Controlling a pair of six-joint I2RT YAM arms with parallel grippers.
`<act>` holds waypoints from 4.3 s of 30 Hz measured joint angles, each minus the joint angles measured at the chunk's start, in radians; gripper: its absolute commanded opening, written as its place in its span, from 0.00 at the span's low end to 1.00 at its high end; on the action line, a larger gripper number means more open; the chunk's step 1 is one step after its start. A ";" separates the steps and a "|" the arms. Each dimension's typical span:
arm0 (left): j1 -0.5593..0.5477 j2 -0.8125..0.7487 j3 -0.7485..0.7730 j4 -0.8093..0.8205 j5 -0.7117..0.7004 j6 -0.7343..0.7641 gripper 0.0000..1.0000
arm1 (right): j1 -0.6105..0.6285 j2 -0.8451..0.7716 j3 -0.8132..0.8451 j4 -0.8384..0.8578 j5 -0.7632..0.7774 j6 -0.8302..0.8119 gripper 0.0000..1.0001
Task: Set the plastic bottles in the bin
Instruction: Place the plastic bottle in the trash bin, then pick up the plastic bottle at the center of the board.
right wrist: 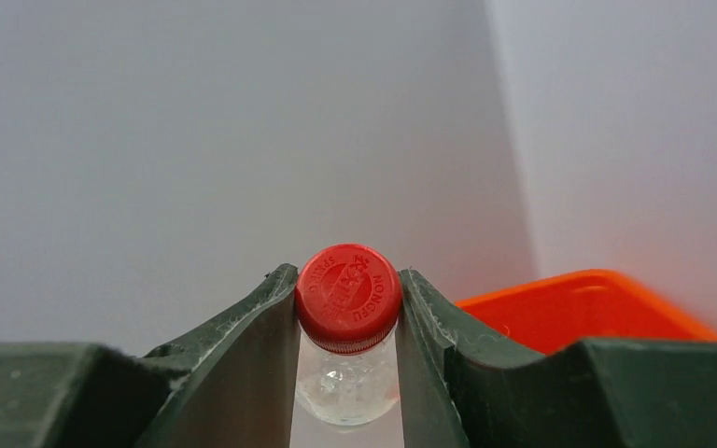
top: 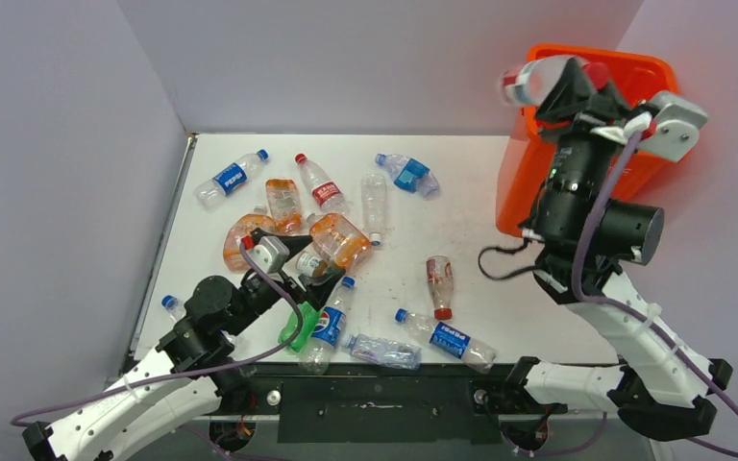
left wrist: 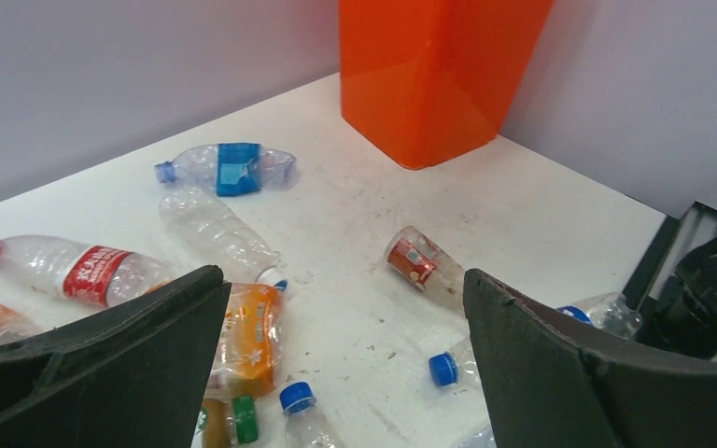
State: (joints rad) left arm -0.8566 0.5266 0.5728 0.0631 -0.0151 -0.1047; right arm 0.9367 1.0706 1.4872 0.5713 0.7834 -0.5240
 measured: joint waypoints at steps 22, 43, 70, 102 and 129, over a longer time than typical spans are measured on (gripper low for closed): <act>-0.045 0.024 -0.003 -0.064 -0.230 0.043 0.96 | -0.875 0.481 0.283 -0.372 -0.004 0.629 0.90; -0.052 0.066 -0.003 -0.089 -0.368 0.082 0.96 | -0.386 -0.079 -0.384 -0.422 -0.618 1.035 0.90; -0.051 0.224 0.023 -0.166 -0.274 0.118 0.96 | -0.434 0.217 -0.807 -0.804 -0.706 1.137 0.90; -0.051 0.242 0.045 -0.148 -0.154 0.024 0.96 | -0.408 -0.068 -0.877 -0.418 -0.943 1.197 0.11; -0.038 0.348 0.016 0.253 0.238 -0.299 0.85 | -0.213 0.032 -1.078 0.654 -0.956 1.624 0.05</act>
State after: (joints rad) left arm -0.8948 0.8749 0.5892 0.3161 0.2226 -0.4034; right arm 0.7238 1.1030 0.4091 1.2255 -0.1726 1.1000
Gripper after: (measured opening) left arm 0.966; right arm 0.585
